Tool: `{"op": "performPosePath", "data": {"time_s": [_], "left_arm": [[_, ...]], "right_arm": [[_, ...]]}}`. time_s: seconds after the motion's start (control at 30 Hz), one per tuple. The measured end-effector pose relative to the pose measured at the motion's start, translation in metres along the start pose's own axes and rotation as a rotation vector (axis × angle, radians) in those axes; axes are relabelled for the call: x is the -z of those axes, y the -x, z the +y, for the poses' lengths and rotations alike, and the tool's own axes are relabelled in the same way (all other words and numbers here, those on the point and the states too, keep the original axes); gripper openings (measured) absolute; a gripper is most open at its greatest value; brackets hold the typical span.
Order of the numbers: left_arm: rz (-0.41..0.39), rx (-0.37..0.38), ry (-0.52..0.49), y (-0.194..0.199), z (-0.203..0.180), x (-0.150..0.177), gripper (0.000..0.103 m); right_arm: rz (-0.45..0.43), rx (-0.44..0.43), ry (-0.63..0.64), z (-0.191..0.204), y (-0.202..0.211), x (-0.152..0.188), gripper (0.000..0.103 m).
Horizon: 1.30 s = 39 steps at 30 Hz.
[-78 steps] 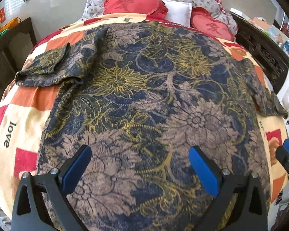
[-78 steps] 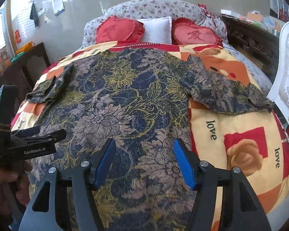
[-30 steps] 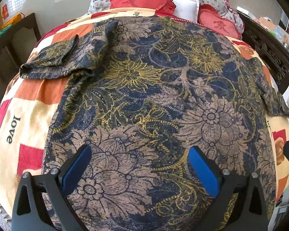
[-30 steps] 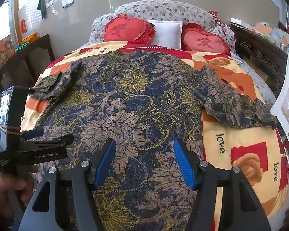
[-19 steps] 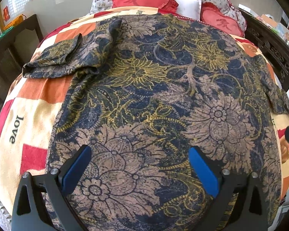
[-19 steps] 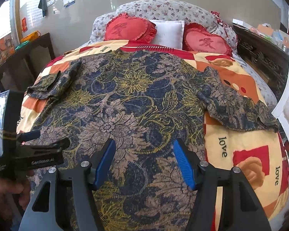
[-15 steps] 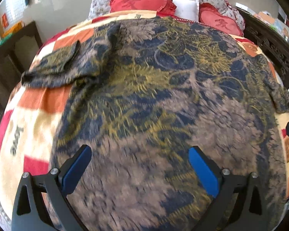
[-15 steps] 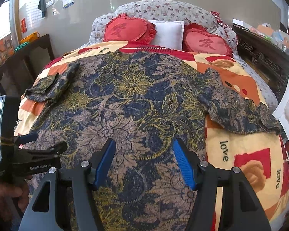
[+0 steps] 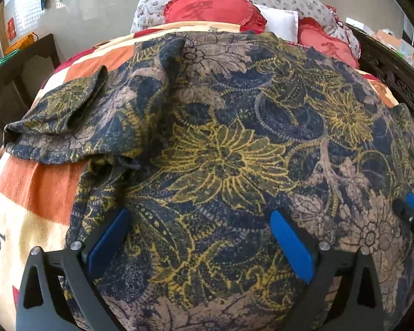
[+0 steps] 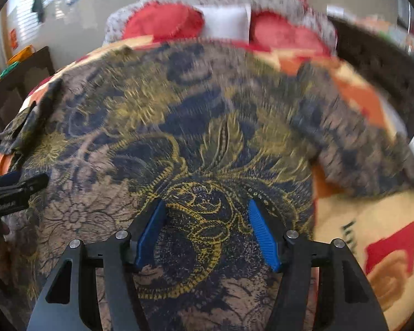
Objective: Fold small clothes
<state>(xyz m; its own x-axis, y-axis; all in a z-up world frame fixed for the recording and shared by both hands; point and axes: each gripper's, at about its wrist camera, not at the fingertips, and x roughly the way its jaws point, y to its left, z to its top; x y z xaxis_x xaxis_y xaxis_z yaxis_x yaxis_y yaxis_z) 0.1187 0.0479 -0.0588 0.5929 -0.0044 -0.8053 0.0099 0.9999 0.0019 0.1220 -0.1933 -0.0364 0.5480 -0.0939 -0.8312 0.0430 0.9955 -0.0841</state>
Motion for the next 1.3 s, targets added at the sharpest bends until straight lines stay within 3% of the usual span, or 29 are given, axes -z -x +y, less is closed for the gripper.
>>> {"op": "performPosePath", "data": {"time_s": [0.2,0.67,0.8,1.0,1.13,1.23,1.3], "left_arm": [[-0.006,-0.011,0.001,0.001,-0.003,0.004,0.103],[-0.002,0.002,0.004,0.002,-0.001,0.003,0.103],[-0.018,0.016,-0.082,0.024,0.002,-0.003,0.102],[-0.251,-0.064,-0.293,0.069,0.046,-0.026,0.102],[-0.208,-0.089,-0.257,0.051,0.102,-0.063,0.102],[-0.166,-0.035,-0.195,0.040,0.129,-0.088,0.099],[-0.120,0.019,-0.193,0.032,0.131,-0.097,0.091]], "right_arm": [[0.006,0.025,0.040,0.010,-0.004,0.002,0.083],[0.009,0.021,0.032,0.010,-0.007,0.002,0.087],[0.008,0.024,0.033,0.010,-0.008,0.001,0.087],[0.006,0.032,0.037,0.012,-0.007,0.002,0.087],[0.006,0.026,0.032,0.012,-0.007,0.002,0.087],[0.005,0.016,0.024,0.010,-0.008,0.003,0.088],[0.003,0.016,0.022,0.010,-0.008,0.003,0.088]]}}
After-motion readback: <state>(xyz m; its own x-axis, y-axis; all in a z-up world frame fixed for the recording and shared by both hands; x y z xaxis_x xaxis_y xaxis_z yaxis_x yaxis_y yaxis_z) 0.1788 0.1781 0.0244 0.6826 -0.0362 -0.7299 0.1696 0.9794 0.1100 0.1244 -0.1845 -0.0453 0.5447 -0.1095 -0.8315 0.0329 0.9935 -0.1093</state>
